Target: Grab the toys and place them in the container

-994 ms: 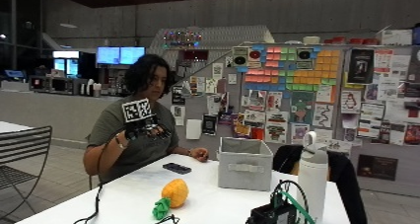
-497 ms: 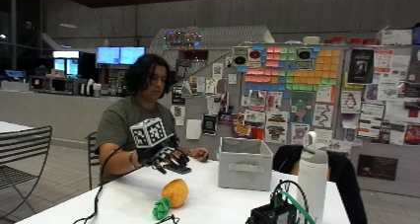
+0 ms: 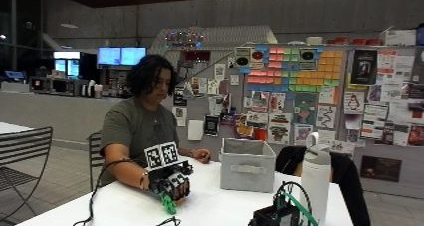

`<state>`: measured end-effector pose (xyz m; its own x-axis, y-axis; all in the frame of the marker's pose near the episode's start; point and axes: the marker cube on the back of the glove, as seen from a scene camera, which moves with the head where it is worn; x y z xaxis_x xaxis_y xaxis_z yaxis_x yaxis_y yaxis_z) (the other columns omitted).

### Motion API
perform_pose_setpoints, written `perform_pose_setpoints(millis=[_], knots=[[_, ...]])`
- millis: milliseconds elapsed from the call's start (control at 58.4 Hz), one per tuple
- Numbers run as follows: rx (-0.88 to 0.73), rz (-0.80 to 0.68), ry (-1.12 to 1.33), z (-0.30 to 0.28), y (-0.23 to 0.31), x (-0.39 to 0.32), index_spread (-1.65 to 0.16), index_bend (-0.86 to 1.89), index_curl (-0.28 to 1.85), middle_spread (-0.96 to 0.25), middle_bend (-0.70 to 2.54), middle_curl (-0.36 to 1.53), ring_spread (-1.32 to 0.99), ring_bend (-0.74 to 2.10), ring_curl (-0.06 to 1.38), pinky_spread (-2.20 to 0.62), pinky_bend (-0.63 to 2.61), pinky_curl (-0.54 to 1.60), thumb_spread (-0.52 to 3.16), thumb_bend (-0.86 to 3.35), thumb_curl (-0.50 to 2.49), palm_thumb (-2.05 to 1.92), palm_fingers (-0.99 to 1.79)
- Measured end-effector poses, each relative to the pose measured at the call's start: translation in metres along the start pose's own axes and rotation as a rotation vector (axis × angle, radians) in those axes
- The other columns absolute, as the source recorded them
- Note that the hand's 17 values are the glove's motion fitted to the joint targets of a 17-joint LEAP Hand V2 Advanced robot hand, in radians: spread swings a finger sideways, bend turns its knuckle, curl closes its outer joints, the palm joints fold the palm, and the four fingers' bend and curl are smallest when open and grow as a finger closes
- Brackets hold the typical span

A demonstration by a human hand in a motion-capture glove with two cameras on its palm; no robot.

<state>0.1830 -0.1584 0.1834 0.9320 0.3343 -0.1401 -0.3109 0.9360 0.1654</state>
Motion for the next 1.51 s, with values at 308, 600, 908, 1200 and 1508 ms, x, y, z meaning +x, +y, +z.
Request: perform_pose_setpoints(millis=[308,600,908,1200,1508], knots=[[0.384,-0.235,-0.473,-0.205,0.02,-0.124,-0.4,0.49,0.56,-0.39,0.9,0.62,-0.41,1.22,0.52,-0.42,0.99,0.5,0.88,0.13,0.61,0.53,1.24],[0.444,-0.292,-0.699,-0.318,-0.084,-0.265,-0.37,0.61,0.72,-0.37,1.0,0.73,-0.38,1.31,0.58,-0.42,1.07,0.53,0.79,0.08,0.73,0.53,1.14],[0.094,-0.249,-0.683,-0.244,-0.17,-0.324,-0.36,0.53,0.81,-0.35,0.93,0.75,-0.38,1.25,0.57,-0.42,1.1,0.52,0.76,0.02,0.83,0.52,0.98],[-0.031,-0.246,-0.535,-0.222,-0.15,-0.303,-0.43,0.45,0.69,-0.18,0.43,0.55,-0.22,0.7,0.36,-0.08,0.9,0.4,1.04,-0.11,0.49,-0.13,0.0],[-0.082,-0.454,-0.354,-0.246,-0.014,-0.228,-0.44,0.41,0.62,-0.12,0.35,0.49,-0.18,0.72,0.33,0.01,0.8,0.34,1.13,-0.08,0.32,-0.1,0.12]])
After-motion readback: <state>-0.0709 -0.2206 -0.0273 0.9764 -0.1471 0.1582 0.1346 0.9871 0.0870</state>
